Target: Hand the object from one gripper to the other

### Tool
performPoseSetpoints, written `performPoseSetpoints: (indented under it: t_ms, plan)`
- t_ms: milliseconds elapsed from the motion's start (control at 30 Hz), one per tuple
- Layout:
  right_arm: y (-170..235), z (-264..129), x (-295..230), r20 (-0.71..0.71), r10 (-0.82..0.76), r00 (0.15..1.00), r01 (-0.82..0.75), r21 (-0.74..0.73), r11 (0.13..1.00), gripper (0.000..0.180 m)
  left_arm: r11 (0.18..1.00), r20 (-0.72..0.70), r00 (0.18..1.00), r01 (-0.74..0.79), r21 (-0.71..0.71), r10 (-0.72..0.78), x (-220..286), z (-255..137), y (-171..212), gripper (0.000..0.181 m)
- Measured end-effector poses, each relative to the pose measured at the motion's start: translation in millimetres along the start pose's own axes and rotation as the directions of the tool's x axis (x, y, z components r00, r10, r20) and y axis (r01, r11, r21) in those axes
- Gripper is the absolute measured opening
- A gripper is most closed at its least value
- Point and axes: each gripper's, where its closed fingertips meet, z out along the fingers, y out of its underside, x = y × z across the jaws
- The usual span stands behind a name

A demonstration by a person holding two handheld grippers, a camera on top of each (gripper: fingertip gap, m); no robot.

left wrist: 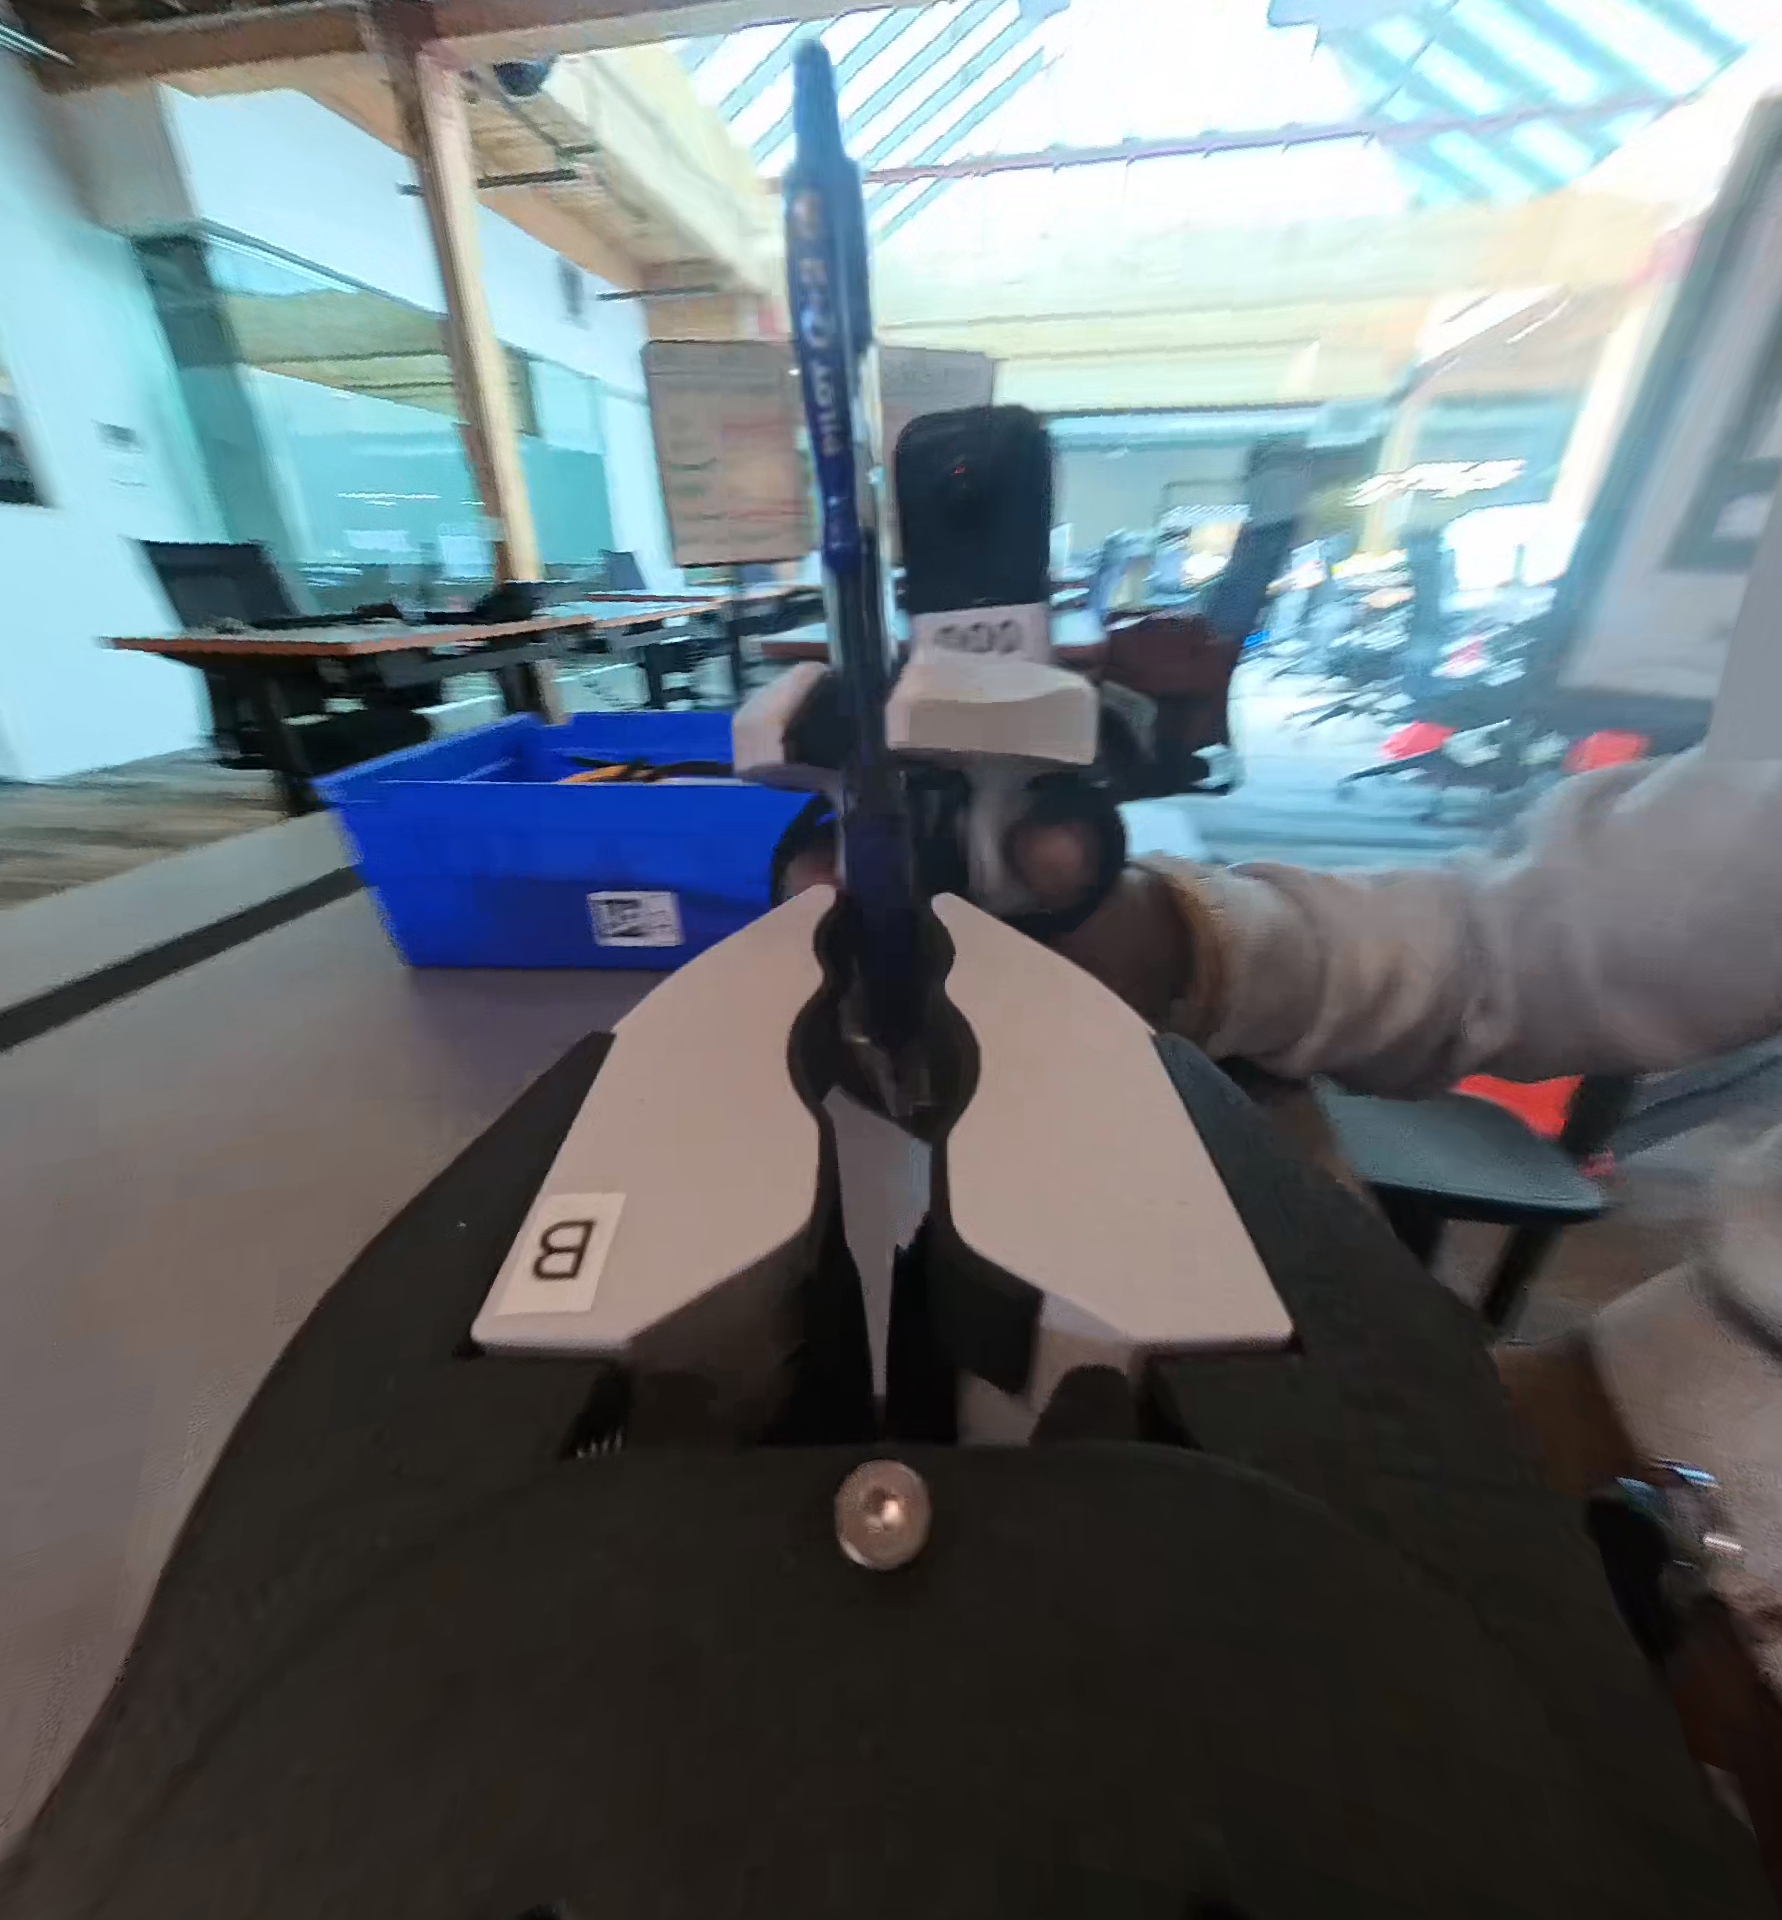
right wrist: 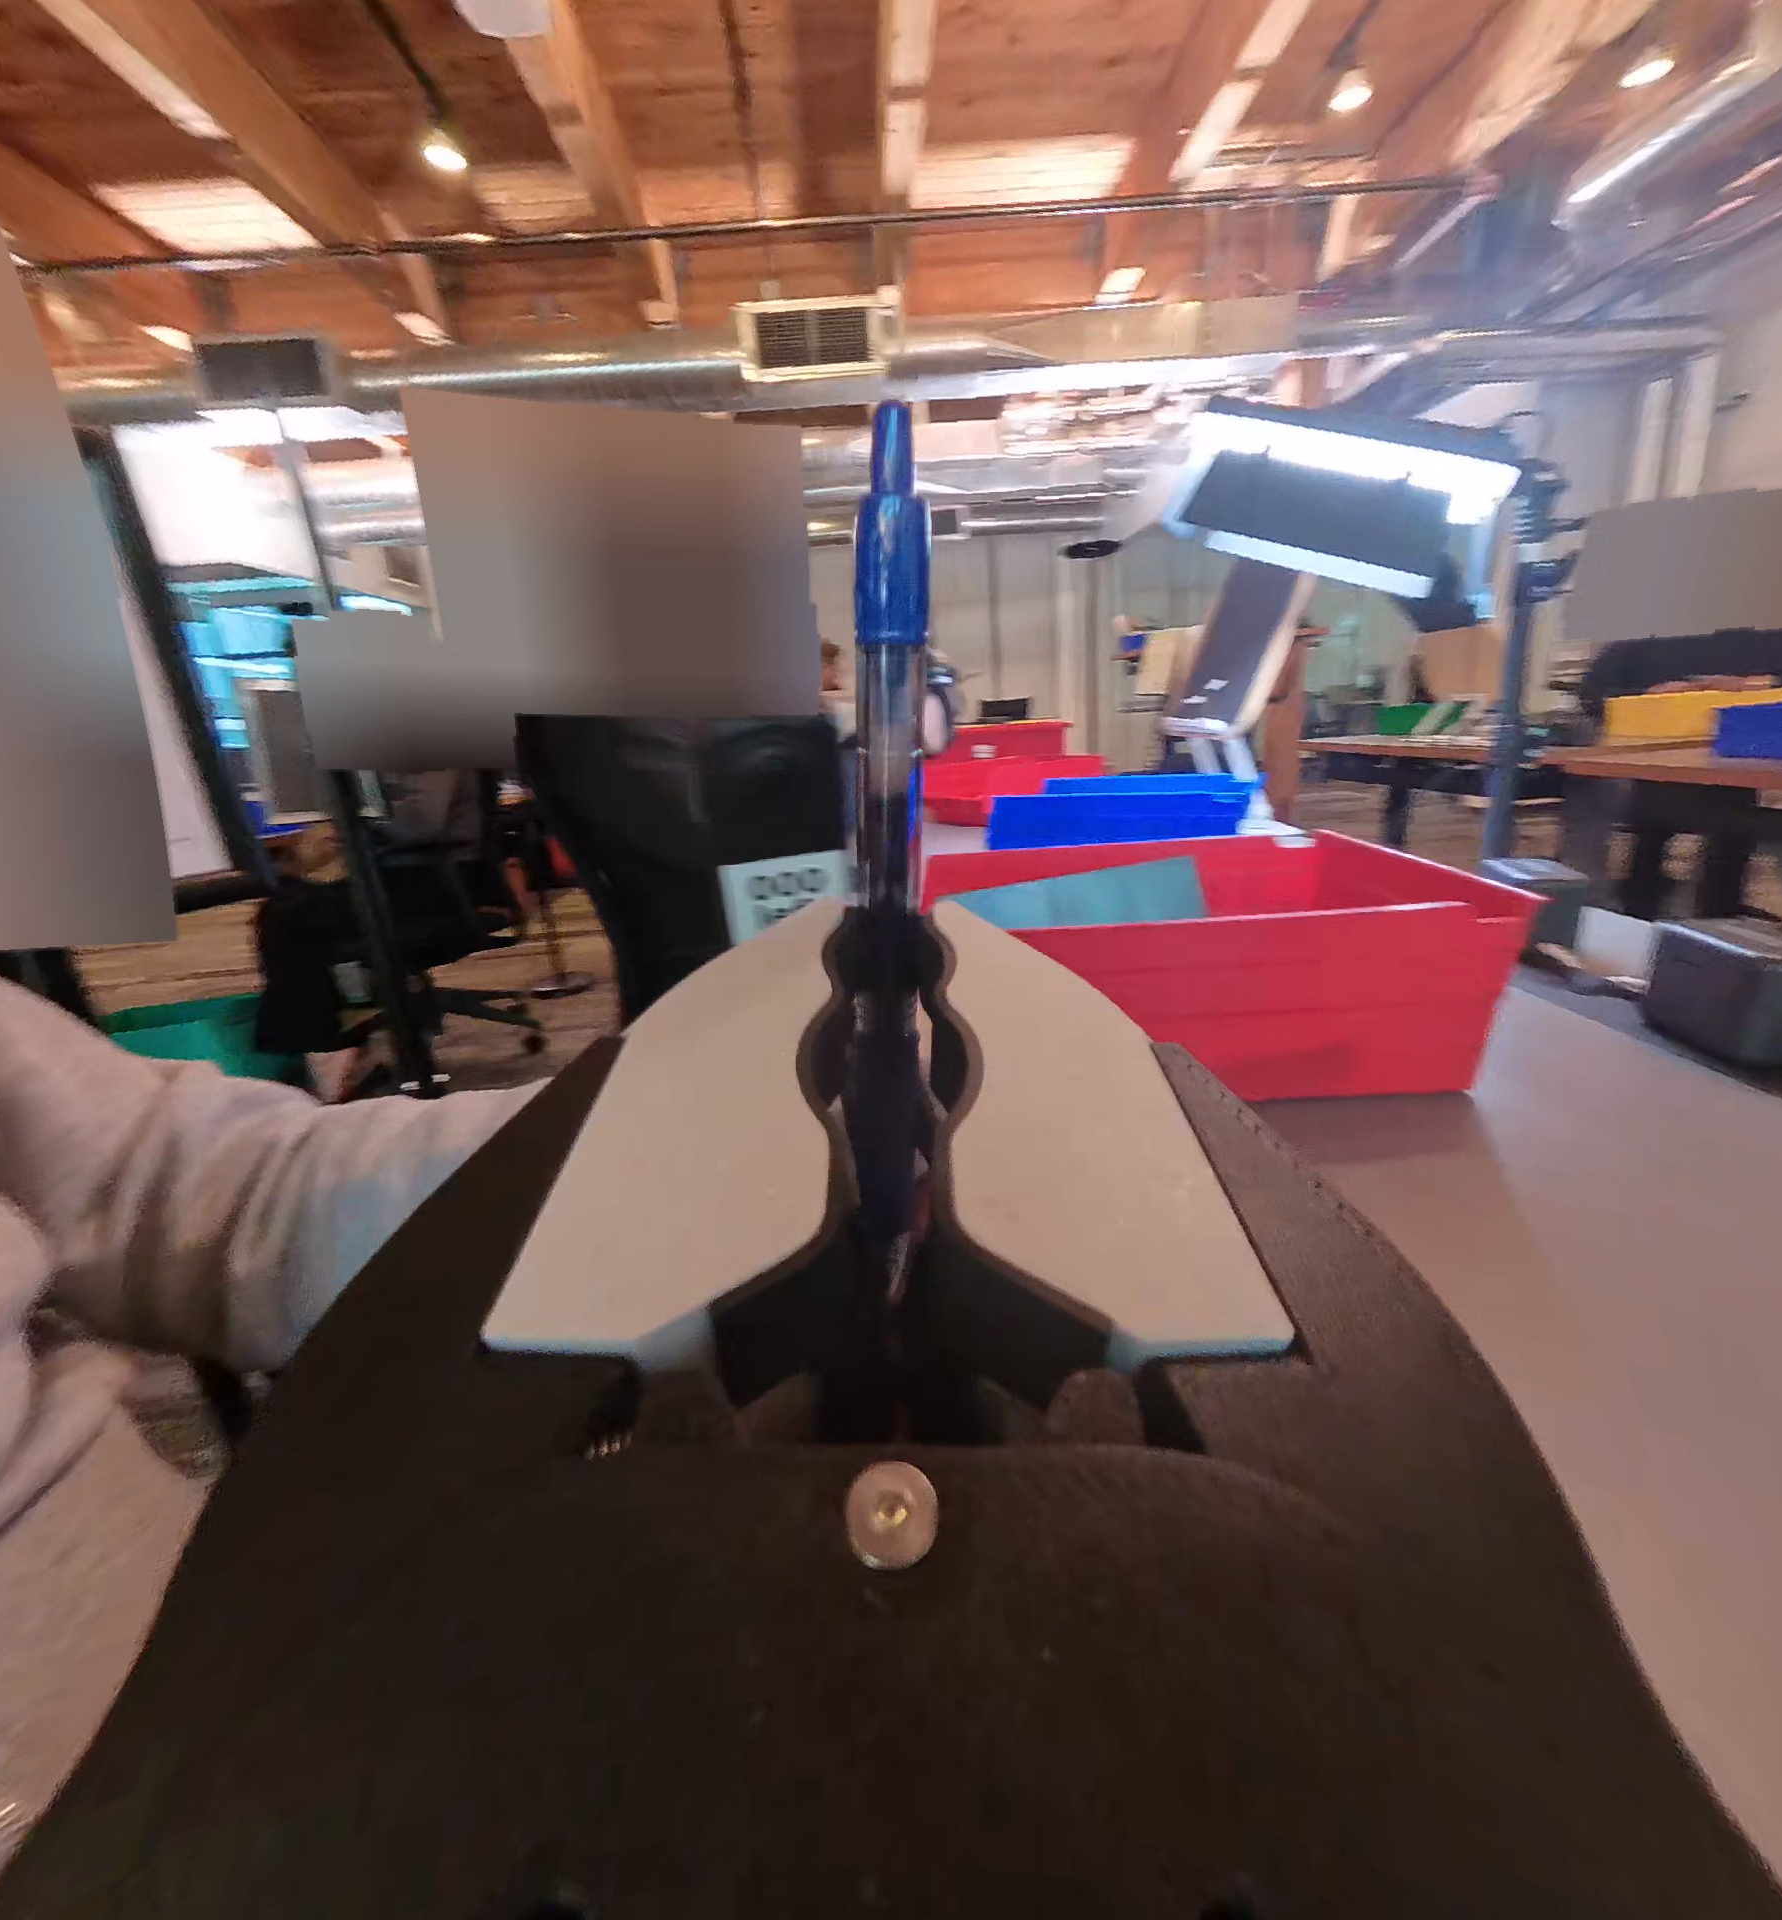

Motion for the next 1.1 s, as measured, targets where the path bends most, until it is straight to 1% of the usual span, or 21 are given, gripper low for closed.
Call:
performPoseSetpoints:
  t_ms: [67,133,167,200,233,300,333,400,467,500,567,633,700,767,833,867,900,933,1000,1033,1100]
  plan:
    - [-2,-1,-12,0.106,0.056,0.993,-0.055,-0.011,0.998,0.022,0.99,-0.182,0.975,0.135,0.031,-0.127,20,-2,-7,0.011]
    - [0,-3,-26,0.234,0.156,0.96,-0.145,-0.065,0.987,0.031,0.969,-0.321,0.919,0.245,0.016,-0.227,36,-5,-10,0.011]
    - [2,-4,-32,0.287,0.199,0.937,-0.18,-0.092,0.979,0.03,0.965,-0.35,0.905,0.262,0.006,-0.243,40,-5,-10,0.012]
    - [3,-5,-37,0.322,0.221,0.921,-0.196,-0.107,0.975,0.018,0.963,-0.365,0.896,0.268,-0.008,-0.253,42,-5,-9,0.011]
    - [3,-5,-40,0.343,0.217,0.914,-0.191,-0.109,0.975,0.011,0.963,-0.359,0.898,0.268,-0.016,-0.256,42,-4,-7,0.011]
    - [4,-4,-39,0.315,0.173,0.933,-0.148,-0.102,0.984,0.01,0.973,-0.302,0.928,0.231,0.005,-0.219,35,-3,-7,0.012]
    - [5,-3,-33,0.269,0.14,0.953,-0.118,-0.097,0.988,0.011,0.98,-0.239,0.953,0.199,0.026,-0.187,27,-2,-7,0.016]
    - [5,-1,-15,0.139,0.071,0.988,-0.06,-0.081,0.995,0.011,0.995,-0.083,0.992,0.095,0.03,-0.092,8,0,-4,0.032]
    - [4,-2,0,0.022,0.025,0.999,-0.024,-0.051,0.998,0.01,0.999,0.052,0.998,-0.045,-0.01,0.045,-4,1,1,0.035]
    - [3,-2,4,-0.018,0.017,1.0,-0.018,-0.037,0.999,0.01,0.994,0.097,0.99,-0.103,-0.03,0.105,-8,1,3,0.034]
    - [3,-2,9,-0.066,0.012,0.998,-0.013,-0.021,1.0,0.01,0.984,0.148,0.974,-0.168,-0.052,0.174,-13,0,4,0.013]
    - [4,-1,11,-0.086,-0.008,0.996,0.006,-0.027,1.0,0.01,0.99,0.14,0.981,-0.13,-0.051,0.136,-14,0,4,0.012]
    - [2,-2,6,-0.06,-0.023,0.998,0.021,-0.036,0.999,0.01,0.999,0.055,0.998,-0.032,-0.001,0.032,-6,-1,-1,0.011]
    - [-5,-2,-6,0.027,-0.003,1.0,0.003,-0.017,1.0,0.023,0.991,-0.139,0.983,0.123,0.047,-0.116,15,-3,-8,0.011]
    - [-7,-2,-20,0.153,0.071,0.986,-0.068,-0.025,0.997,0.028,0.968,-0.307,0.926,0.247,0.051,-0.22,33,-6,-15,0.01]
    - [-7,-3,-28,0.22,0.118,0.968,-0.113,-0.037,0.993,0.026,0.958,-0.359,0.901,0.281,0.049,-0.246,39,-7,-17,0.011]
    - [-7,-5,-35,0.281,0.155,0.947,-0.148,-0.044,0.988,0.016,0.951,-0.381,0.885,0.306,0.038,-0.269,41,-8,-17,0.011]
    - [-8,-6,-40,0.316,0.17,0.933,-0.165,-0.043,0.985,0.011,0.949,-0.387,0.879,0.314,0.03,-0.279,42,-7,-16,0.011]
    - [-8,-5,-36,0.288,0.152,0.946,-0.151,-0.028,0.988,0.01,0.959,-0.329,0.91,0.28,0.046,-0.25,35,-6,-15,0.011]
    - [-7,-4,-30,0.243,0.135,0.961,-0.132,-0.026,0.991,0.011,0.969,-0.26,0.942,0.237,0.064,-0.213,27,-4,-14,0.014]
    - [-4,-3,-13,0.108,0.083,0.991,-0.08,-0.028,0.996,0.011,0.994,-0.073,0.993,0.095,0.053,-0.091,7,-1,-8,0.031]
